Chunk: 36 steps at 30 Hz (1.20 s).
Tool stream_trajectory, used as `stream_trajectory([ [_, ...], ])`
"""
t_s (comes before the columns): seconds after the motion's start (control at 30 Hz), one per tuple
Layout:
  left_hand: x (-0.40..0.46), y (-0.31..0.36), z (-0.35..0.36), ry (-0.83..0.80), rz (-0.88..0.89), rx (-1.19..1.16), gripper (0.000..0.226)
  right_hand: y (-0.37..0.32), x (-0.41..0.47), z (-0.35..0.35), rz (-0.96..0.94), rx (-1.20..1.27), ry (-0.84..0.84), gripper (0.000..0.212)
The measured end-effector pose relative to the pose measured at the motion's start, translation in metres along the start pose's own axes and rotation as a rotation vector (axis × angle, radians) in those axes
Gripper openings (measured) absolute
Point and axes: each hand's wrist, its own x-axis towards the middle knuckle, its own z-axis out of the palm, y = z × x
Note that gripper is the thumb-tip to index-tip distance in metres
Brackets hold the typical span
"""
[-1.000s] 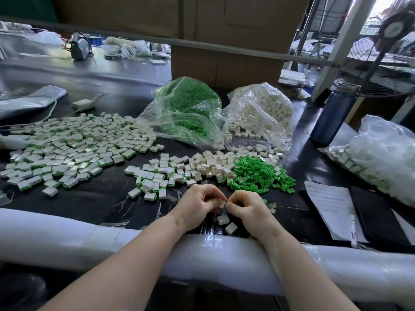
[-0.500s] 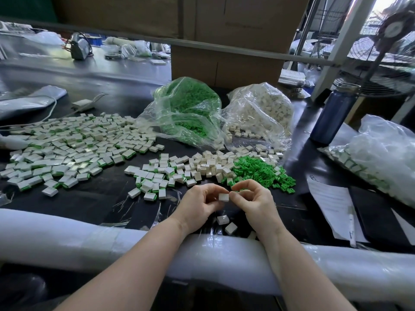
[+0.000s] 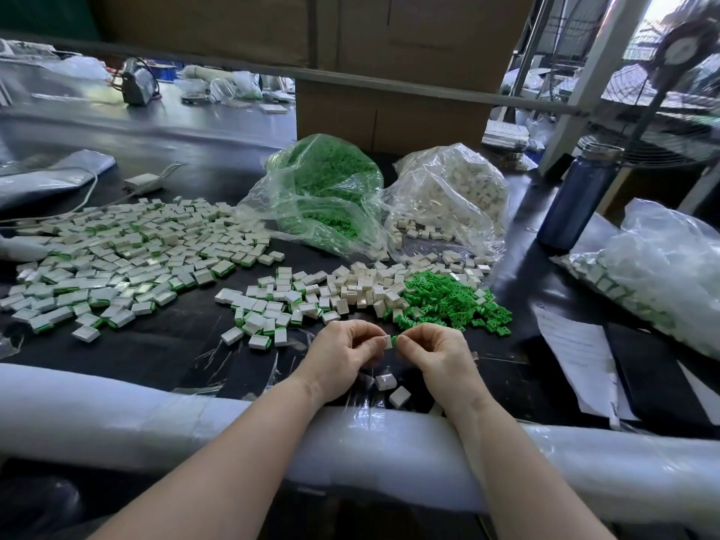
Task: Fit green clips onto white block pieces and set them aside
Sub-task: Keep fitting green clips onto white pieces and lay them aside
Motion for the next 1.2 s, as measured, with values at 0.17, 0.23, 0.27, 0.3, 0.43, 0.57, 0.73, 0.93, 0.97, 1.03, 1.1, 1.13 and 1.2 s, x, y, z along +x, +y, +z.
stream_trajectory([
  [0.17, -0.0007, 0.0016, -0.0003, 0.006, -0.009, 0.039, 0.008, -0.0024, -0.0021, -0.0003, -0.013, -0.094, -0.027, 0.015],
  [0.23, -0.0008, 0.0015, -0.0001, -0.008, -0.020, 0.041, 0.009, -0.0016, -0.0019, -0.0001, -0.013, -0.111, -0.031, 0.019],
  [0.27, -0.0015, 0.0014, 0.0005, -0.017, -0.023, 0.049, 0.009, -0.0013, -0.0018, 0.0004, -0.015, -0.131, -0.031, 0.020],
  [0.3, -0.0020, 0.0013, 0.0012, -0.020, -0.024, 0.063, 0.010, -0.0012, -0.0013, 0.0013, -0.017, -0.151, -0.027, 0.022],
  [0.43, -0.0016, 0.0010, 0.0025, -0.002, -0.018, 0.095, 0.012, -0.0011, -0.0002, 0.0017, -0.021, -0.147, -0.017, 0.021],
  [0.57, -0.0009, 0.0029, 0.0034, 0.038, 0.003, 0.041, 0.008, -0.0008, -0.0001, 0.0003, -0.014, 0.019, 0.022, 0.014],
  [0.73, -0.0015, 0.0043, 0.0056, 0.037, 0.020, 0.044, 0.010, -0.0007, -0.0024, -0.0016, -0.035, 0.113, 0.014, 0.014],
  [0.93, -0.0017, 0.0044, 0.0028, 0.026, 0.023, 0.050, 0.011, -0.0014, -0.0041, -0.0011, -0.118, 0.089, -0.048, 0.020],
  [0.97, -0.0019, 0.0052, 0.0027, 0.024, 0.023, 0.038, 0.007, -0.0010, -0.0037, -0.0010, -0.120, 0.092, -0.045, 0.021],
  [1.03, -0.0008, 0.0056, 0.0023, 0.034, 0.033, 0.031, 0.009, 0.0007, -0.0021, -0.0005, -0.112, 0.116, -0.035, 0.018],
  [1.1, 0.0001, 0.0053, 0.0018, 0.038, 0.044, 0.006, 0.018, 0.0021, -0.0003, 0.0000, -0.089, 0.145, -0.043, 0.010],
  [1.13, 0.0000, 0.0058, 0.0021, 0.027, 0.051, -0.010, 0.018, 0.0026, 0.0001, 0.0003, -0.076, 0.163, -0.064, 0.008],
  [1.2, -0.0012, 0.0069, 0.0022, 0.002, 0.057, 0.001, 0.011, 0.0018, -0.0001, 0.0020, -0.059, 0.183, -0.128, 0.015],
])
